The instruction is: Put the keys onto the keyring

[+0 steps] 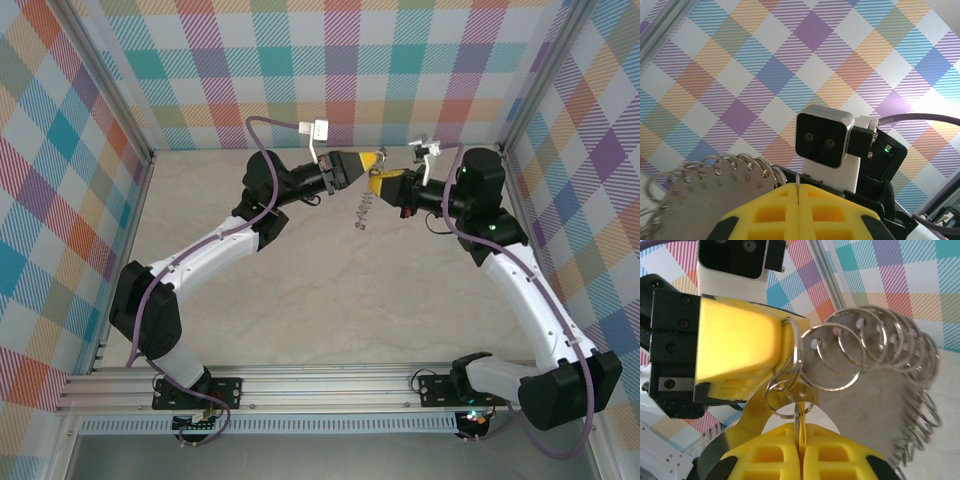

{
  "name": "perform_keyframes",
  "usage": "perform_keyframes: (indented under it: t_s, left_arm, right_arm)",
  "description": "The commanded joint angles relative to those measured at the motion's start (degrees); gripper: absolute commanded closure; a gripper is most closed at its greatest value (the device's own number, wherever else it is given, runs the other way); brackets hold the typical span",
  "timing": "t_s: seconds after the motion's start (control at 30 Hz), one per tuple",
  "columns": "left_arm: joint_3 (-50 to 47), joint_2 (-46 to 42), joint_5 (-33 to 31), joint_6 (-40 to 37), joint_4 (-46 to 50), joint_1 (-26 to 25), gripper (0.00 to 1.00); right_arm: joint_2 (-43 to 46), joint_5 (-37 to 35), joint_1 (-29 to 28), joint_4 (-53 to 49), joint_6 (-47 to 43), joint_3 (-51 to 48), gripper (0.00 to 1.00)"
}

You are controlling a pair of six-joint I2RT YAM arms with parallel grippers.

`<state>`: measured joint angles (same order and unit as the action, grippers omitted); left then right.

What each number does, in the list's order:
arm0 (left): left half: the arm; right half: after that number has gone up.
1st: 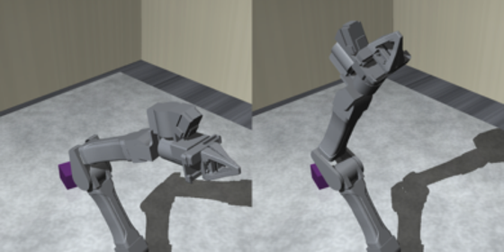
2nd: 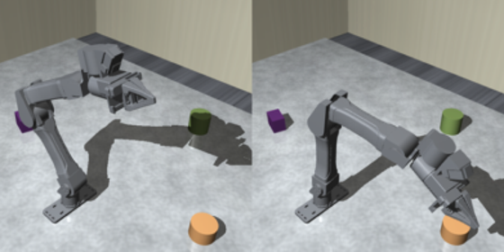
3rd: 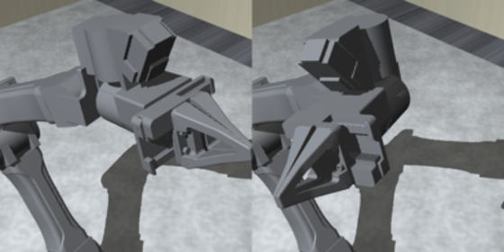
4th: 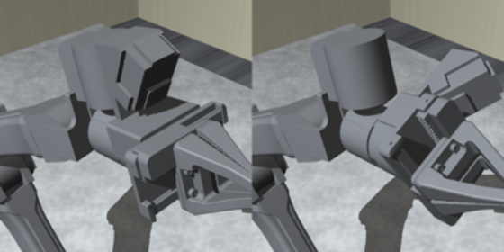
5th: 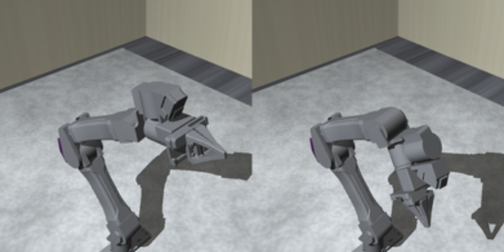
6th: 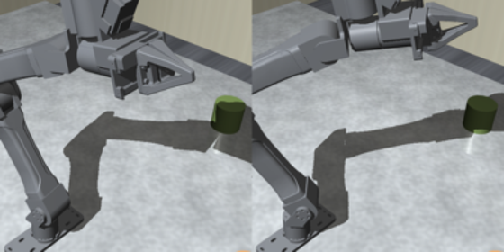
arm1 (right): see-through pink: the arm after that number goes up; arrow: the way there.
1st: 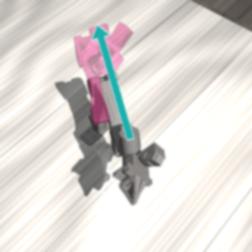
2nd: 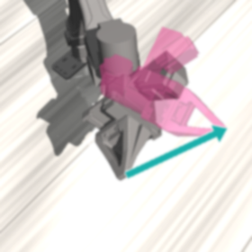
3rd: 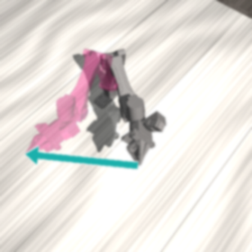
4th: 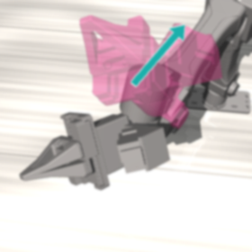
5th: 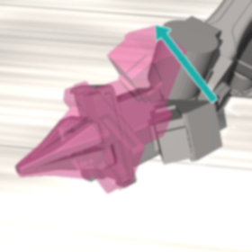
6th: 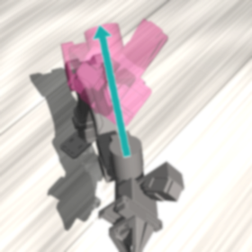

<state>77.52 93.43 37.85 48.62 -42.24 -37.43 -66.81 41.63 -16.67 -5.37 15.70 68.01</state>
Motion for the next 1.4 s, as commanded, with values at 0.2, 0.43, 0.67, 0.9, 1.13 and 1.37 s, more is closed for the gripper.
perform_keyframes:
  t_s: [0.2, 0.43, 0.67, 0.9, 1.13, 1.37]
  left_arm:
    - [0.3, -1.0, -2.4, -1.9, -3.6, -0.8, 1.00]
    - [0.1, -0.9, -2.5, -3.9, -2.0, -1.1, 1.00]
    - [-0.4, -1.2, -3.0, -8.5, 2.0, -1.2, 1.00]
    - [-1.7, -2.4, -4.7, -15.9, 8.0, -1.2, 1.00]
    - [-2.1, -3.3, -5.4, -20.7, 11.6, -1.1, 1.00]
    - [-2.1, -3.5, -5.2, -22.4, 12.9, -1.2, 1.00]
  right_arm:
    - [1.3, 0.7, 0.2, -1.4, -0.8, -0.4, 1.00]
    - [-1.8, 3.4, -0.1, -0.7, 1.2, 1.3, 1.00]
    - [-2.3, 1.3, -0.1, -4.1, -0.4, 2.4, 1.00]
    - [-2.2, -1.4, 0.8, -12.2, -3.3, 4.0, 1.00]
    - [-2.7, -2.5, 1.7, -18.2, -4.9, 6.0, 1.00]
    - [-4.4, -2.8, 1.9, -22.4, -6.2, 8.8, 1.00]
